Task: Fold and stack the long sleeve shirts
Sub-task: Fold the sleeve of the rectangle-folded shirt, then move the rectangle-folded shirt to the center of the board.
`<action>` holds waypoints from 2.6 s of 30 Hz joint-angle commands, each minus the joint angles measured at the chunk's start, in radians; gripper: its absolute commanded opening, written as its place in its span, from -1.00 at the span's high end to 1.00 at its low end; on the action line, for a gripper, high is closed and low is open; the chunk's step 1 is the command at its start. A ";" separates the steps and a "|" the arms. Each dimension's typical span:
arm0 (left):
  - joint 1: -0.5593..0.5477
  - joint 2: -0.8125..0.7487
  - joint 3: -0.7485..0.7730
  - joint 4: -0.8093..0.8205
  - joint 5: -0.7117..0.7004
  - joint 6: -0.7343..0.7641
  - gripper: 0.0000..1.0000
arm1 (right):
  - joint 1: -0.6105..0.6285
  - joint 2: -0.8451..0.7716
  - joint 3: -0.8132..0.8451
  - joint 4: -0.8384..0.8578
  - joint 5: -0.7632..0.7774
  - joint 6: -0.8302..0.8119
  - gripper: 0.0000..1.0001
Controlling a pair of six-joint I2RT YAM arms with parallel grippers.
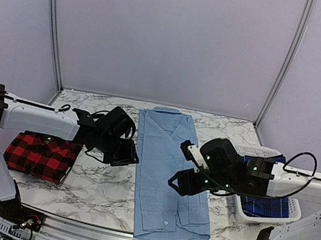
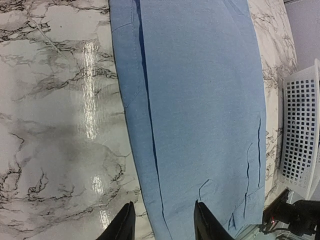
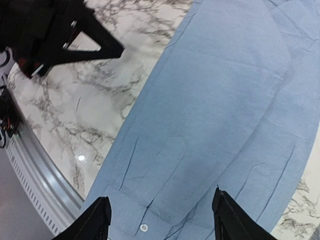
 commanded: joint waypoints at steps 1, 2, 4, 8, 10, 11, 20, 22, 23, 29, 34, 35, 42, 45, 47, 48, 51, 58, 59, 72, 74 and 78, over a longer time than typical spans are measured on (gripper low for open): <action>0.035 0.044 0.056 0.024 -0.028 0.063 0.17 | -0.130 0.041 0.054 -0.011 0.073 -0.036 -0.28; 0.045 0.054 0.062 0.025 -0.029 0.070 0.18 | -0.163 0.054 0.056 0.004 0.068 -0.050 -0.27; 0.068 0.078 0.074 0.029 -0.022 0.090 0.19 | -0.224 0.081 0.065 0.019 0.055 -0.077 -0.25; 0.104 0.127 0.095 0.035 0.001 0.128 0.20 | -0.314 0.121 0.075 0.051 0.033 -0.113 -0.22; 0.114 0.155 0.109 0.043 0.017 0.153 0.21 | -0.339 0.137 0.066 0.068 0.024 -0.126 -0.21; 0.118 0.176 0.118 0.044 0.023 0.167 0.21 | -0.346 0.141 0.061 0.075 0.023 -0.131 -0.22; 0.151 0.318 0.213 0.046 0.053 0.234 0.39 | -0.369 0.171 0.006 0.132 0.034 -0.151 -0.18; 0.152 0.339 0.227 0.046 0.062 0.237 0.41 | -0.370 0.175 0.004 0.141 0.037 -0.149 -0.17; 0.151 0.345 0.228 0.046 0.063 0.235 0.42 | -0.369 0.175 0.003 0.145 0.042 -0.146 -0.17; 0.150 0.346 0.186 0.050 0.067 0.223 0.48 | -0.370 0.196 0.007 0.163 0.059 -0.140 -0.17; 0.149 0.348 0.176 0.068 0.111 0.232 0.48 | -0.370 0.213 0.012 0.193 0.070 -0.122 -0.16; 0.149 0.350 0.174 0.073 0.115 0.233 0.48 | -0.370 0.217 0.014 0.199 0.072 -0.118 -0.16; 0.149 0.365 0.176 0.078 0.123 0.228 0.65 | -0.369 0.252 0.033 0.213 0.103 -0.100 -0.12; 0.149 0.377 0.177 0.082 0.130 0.215 0.75 | -0.370 0.263 0.044 0.225 0.115 -0.096 -0.12; 0.149 0.386 0.178 0.090 0.141 0.205 0.85 | -0.369 0.274 0.058 0.226 0.129 -0.095 -0.12; 0.149 0.388 0.178 0.095 0.142 0.202 0.91 | -0.370 0.279 0.063 0.222 0.136 -0.097 -0.12; 0.155 0.392 0.176 0.101 0.131 0.188 1.00 | -0.370 0.295 0.076 0.215 0.152 -0.105 -0.12; 0.236 0.353 0.123 0.107 0.103 0.185 1.00 | -0.371 0.328 0.106 0.205 0.164 -0.131 -0.12; 0.249 0.350 0.118 0.107 0.108 0.191 1.00 | -0.371 0.334 0.111 0.205 0.164 -0.131 -0.12; 0.402 0.329 0.089 0.082 0.174 0.273 1.00 | -0.369 0.414 0.148 0.230 0.089 -0.113 -0.12; 0.399 0.321 0.079 0.083 0.184 0.273 1.00 | -0.368 0.410 0.136 0.241 0.052 -0.099 -0.11; 0.384 0.286 0.026 0.083 0.182 0.267 1.00 | -0.344 0.407 0.111 0.251 0.022 -0.072 -0.11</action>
